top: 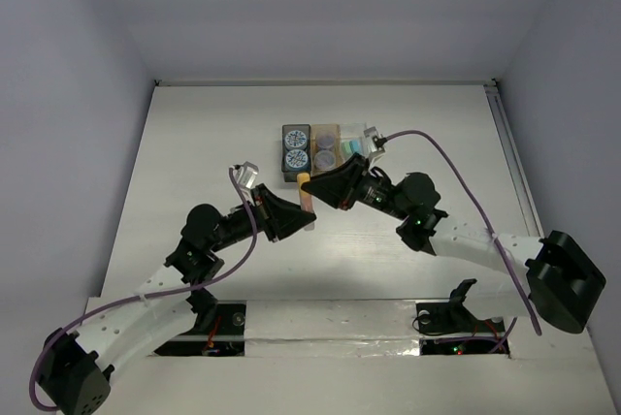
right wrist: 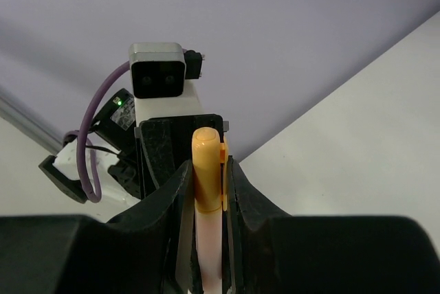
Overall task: Sort the stationery into containers
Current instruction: Close the pen cap on the pen.
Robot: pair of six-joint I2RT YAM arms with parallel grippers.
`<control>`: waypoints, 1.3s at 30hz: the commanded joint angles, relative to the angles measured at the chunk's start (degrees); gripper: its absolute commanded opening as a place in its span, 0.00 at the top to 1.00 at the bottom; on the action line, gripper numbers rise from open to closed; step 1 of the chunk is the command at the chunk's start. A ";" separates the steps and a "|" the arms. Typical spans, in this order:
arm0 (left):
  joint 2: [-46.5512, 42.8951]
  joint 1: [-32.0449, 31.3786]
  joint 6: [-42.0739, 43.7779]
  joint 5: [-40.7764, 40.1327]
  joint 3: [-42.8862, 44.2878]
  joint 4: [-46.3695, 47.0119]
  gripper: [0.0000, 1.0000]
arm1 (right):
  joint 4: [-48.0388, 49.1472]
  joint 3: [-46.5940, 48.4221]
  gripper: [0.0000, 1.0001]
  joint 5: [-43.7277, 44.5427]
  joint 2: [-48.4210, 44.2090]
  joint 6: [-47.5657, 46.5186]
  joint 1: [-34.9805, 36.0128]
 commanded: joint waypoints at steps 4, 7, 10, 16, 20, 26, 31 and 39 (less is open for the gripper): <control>-0.34 1.08 1.98 -6.93 11.16 18.18 1.00 | -13.60 -8.51 1.00 -11.04 2.54 -4.23 3.67; 0.27 1.61 2.33 -6.93 12.48 18.18 1.00 | -12.54 -10.09 1.00 -11.58 3.25 -4.06 5.08; 0.45 2.23 3.47 -6.75 14.58 17.30 1.00 | -12.63 -11.41 1.00 -10.70 4.13 -4.14 6.49; 2.03 3.80 3.04 -5.44 18.89 17.21 1.00 | -8.86 -14.31 1.00 -10.96 5.80 -2.65 7.63; 2.65 4.34 3.65 -5.34 21.88 15.90 1.00 | -8.77 -15.45 1.00 -10.35 6.06 -2.30 8.16; 3.35 5.65 3.65 -3.85 24.52 15.01 1.00 | -11.05 -16.60 1.00 -9.56 5.45 -2.74 8.16; 3.88 7.32 4.35 -3.50 26.80 12.82 1.00 | -15.97 -16.42 1.00 -8.77 4.48 -4.93 8.16; 4.14 7.85 5.85 -3.76 29.97 9.48 1.00 | -21.24 -15.81 1.00 -8.85 4.57 -6.51 8.68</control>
